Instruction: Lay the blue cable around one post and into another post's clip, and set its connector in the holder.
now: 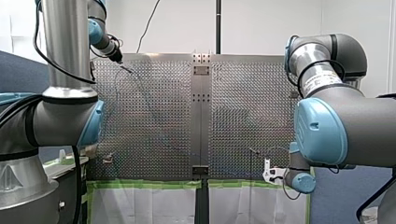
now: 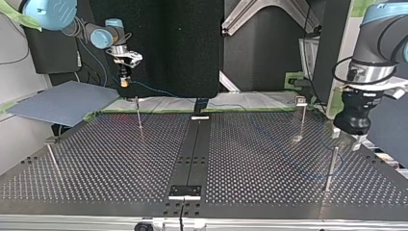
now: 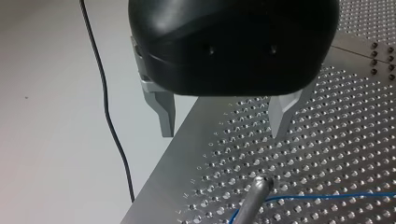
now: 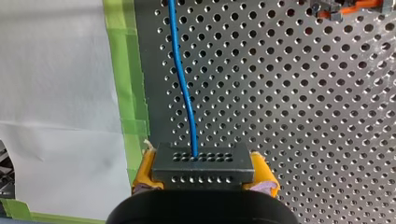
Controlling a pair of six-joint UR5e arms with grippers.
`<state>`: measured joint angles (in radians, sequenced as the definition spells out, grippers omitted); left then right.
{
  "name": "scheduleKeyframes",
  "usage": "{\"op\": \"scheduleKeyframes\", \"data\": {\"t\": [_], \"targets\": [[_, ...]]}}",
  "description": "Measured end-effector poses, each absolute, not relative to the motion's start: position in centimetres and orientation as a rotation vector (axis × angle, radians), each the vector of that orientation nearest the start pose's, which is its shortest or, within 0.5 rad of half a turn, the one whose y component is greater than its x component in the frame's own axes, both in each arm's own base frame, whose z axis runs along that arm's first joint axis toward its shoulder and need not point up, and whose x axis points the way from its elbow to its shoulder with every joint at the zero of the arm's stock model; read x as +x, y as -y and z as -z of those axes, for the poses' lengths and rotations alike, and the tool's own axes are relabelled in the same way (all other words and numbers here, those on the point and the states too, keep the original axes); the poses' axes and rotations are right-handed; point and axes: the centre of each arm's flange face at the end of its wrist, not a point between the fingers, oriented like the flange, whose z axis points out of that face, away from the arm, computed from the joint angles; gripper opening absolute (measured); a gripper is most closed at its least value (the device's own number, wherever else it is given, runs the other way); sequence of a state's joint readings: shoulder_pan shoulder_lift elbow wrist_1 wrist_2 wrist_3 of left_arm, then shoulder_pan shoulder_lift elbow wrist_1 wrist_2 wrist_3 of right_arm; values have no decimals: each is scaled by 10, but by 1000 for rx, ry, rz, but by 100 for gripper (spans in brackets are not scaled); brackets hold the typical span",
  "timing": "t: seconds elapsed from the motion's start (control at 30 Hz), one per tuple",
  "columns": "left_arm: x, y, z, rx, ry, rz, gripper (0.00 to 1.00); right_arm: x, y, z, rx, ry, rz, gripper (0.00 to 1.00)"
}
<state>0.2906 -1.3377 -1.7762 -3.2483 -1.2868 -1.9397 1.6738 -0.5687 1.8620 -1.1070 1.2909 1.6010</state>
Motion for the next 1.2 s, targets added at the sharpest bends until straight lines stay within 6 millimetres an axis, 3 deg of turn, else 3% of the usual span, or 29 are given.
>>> {"op": "scheduleKeyframes", "data": {"t": [0.6, 1.2], "targets": [[394, 42, -472, -419, -1727, 203, 100, 224, 518, 101, 1627, 1175, -1435, 1], [393, 46, -469, -419, -1741, 196, 100, 226, 517, 102, 1631, 1171, -1439, 1]]}}
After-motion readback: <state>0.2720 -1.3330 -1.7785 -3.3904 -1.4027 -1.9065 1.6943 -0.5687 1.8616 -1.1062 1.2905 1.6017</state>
